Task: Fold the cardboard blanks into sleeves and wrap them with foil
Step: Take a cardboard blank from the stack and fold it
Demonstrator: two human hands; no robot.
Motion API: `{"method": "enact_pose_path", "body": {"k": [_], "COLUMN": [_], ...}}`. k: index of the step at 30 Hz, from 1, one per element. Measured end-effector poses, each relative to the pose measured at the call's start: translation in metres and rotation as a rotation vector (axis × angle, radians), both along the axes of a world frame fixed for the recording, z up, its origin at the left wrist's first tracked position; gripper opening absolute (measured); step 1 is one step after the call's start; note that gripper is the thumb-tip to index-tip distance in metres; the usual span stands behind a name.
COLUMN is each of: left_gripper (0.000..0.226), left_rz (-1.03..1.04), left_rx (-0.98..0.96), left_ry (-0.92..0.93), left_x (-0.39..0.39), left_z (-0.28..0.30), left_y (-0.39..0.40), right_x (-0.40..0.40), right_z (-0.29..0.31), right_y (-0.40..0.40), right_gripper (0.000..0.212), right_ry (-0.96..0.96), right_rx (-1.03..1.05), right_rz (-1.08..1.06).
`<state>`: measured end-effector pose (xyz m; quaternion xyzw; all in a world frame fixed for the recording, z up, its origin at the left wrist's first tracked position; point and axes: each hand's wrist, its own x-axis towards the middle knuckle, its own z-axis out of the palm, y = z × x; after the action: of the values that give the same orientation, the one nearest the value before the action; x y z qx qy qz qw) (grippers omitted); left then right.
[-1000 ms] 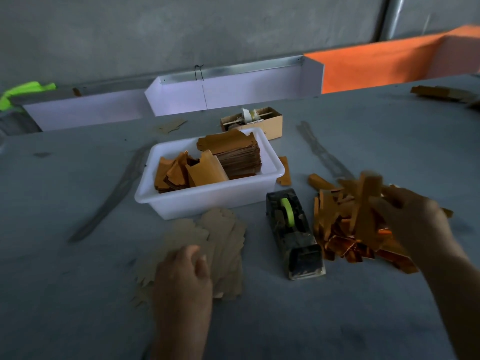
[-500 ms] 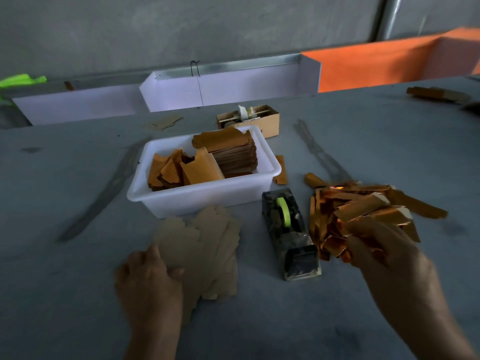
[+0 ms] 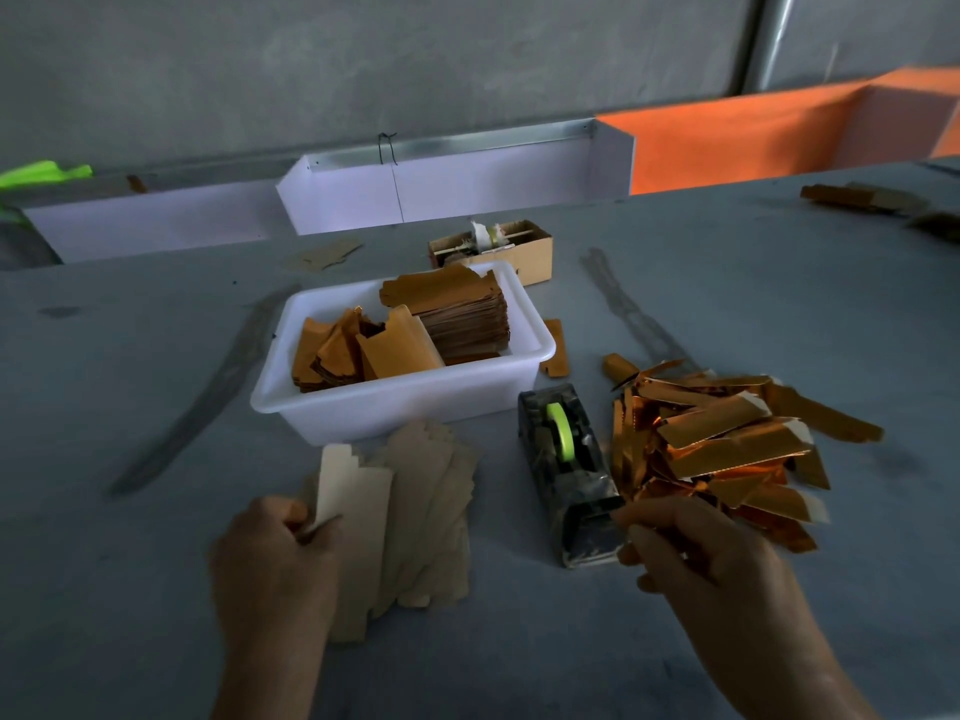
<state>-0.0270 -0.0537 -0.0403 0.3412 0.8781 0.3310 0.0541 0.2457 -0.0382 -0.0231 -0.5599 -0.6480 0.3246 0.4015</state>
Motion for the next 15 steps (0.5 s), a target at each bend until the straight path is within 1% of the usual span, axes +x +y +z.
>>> {"method": "enact_pose_path", "body": {"k": [2,4,5,7,9,10,12,14,15], "left_gripper": [0.029,0.028,0.029,0.037,0.034,0.033,0.042,0.057,0.059], "left_rz": [-0.054,-0.131,-0.183,-0.312,-0.411,-0.441,-0.483,-0.51,-0.514], "left_rx": [0.142,0.232,0.261,0.295,0.31,0.31,0.29,0.255,0.241], "left_ry": [-0.26,-0.494,-0.603,-0.805,-0.97,-1.023,-1.07,-1.052,-1.045], "left_x": [0.002,0.01,0.015,0.028,0.042,0.049,0.064,0.077,0.081], "left_z": [0.011,0.023,0.029,0.037,0.039,0.038,0.034,0.03,0.03], "left_y": [-0.001,-0.004,-0.006,-0.011,-0.012,-0.012,-0.011,-0.01,-0.011], "right_x": [-0.001,-0.004,-0.006,-0.013,-0.021,-0.025,-0.033,-0.038,-0.039], "right_z": [0.001,0.004,0.005,0.007,0.009,0.01,0.009,0.009,0.008], "right_y": [0.0,-0.002,-0.003,-0.005,-0.007,-0.008,-0.01,-0.01,-0.009], "right_gripper": [0.024,0.022,0.02,0.017,0.014,0.016,0.03,0.038,0.039], "right_ry": [0.039,0.094,0.127,0.224,0.327,0.36,0.444,0.552,0.59], "right_rx": [-0.066,-0.144,-0.188,-0.28,-0.382,-0.43,-0.524,-0.609,-0.631], "right_rz": [0.022,0.049,0.071,0.124,0.203,0.257,0.342,0.316,0.272]}}
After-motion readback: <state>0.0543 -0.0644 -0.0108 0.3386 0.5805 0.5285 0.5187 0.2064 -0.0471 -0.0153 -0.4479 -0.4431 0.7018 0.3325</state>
